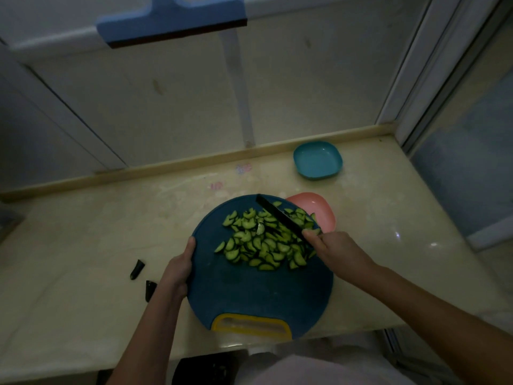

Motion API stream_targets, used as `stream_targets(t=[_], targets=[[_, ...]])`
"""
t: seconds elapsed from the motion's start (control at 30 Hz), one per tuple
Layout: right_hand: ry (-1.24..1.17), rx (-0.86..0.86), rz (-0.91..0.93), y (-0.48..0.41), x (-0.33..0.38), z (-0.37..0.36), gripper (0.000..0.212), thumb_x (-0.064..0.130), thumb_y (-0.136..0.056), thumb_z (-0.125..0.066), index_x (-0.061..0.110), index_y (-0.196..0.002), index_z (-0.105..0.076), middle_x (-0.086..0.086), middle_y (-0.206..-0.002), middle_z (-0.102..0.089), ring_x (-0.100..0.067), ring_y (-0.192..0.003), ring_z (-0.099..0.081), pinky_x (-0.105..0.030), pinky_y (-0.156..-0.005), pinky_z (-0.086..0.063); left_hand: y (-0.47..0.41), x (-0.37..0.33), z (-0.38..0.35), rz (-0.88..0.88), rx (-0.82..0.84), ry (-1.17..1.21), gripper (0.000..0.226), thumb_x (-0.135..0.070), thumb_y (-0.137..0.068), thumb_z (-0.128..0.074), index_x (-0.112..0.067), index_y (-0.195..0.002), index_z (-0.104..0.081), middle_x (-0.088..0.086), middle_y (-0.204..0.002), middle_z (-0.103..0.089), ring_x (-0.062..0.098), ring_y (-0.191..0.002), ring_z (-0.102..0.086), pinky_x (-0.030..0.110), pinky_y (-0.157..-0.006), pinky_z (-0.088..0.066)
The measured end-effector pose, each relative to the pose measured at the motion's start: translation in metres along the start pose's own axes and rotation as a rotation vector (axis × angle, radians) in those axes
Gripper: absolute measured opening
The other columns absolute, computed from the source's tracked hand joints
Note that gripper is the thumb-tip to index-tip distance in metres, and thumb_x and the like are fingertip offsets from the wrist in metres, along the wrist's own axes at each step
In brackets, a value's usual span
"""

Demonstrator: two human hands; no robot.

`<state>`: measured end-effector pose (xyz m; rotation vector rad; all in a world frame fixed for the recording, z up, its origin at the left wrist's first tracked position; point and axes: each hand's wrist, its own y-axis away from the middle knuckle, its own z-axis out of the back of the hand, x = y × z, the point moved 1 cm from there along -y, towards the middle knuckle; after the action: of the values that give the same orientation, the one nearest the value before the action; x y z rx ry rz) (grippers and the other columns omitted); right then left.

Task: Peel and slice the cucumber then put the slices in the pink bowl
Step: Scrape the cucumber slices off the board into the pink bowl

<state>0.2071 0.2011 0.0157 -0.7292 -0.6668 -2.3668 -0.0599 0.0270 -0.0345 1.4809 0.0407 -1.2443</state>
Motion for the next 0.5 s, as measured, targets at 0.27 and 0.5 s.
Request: stream_targets(t=[0.27, 0.5], targets=[[-0.046, 0.021, -0.039, 0.004, 0.007, -0.025, 0.055, 0.041, -0.1, -0.027, 0.007, -0.065, -0.052, -0.003, -0.058, -0.048, -0.02, -0.062, -0.053, -0.029, -0.058, -0.033, 0.004, 0.004, 0.001, 0.009, 0.001, 0.009, 0.056, -0.058, -0.086, -0.05, -0.004, -0.088, -0.064, 0.016, -0.093, -0.067, 0.033, -0.085, -0.063, 0.039, -0.07, -0.052], [0.117, 0.038, -0.04, -0.004, 0.006, -0.021, 0.044, 0.032, -0.103, -0.019, 0.01, -0.13, -0.045, 0.008, -0.06, -0.033, -0.014, -0.057, -0.041, -0.028, -0.046, -0.021, 0.01, 0.0, 0.0, 0.008, -0.014, 0.049, 0.054, -0.055, -0.088, -0.048, -0.004, -0.085, -0.063, 0.014, -0.087, -0.066, 0.03, -0.08, -0.062, 0.035, -0.063, -0.049]])
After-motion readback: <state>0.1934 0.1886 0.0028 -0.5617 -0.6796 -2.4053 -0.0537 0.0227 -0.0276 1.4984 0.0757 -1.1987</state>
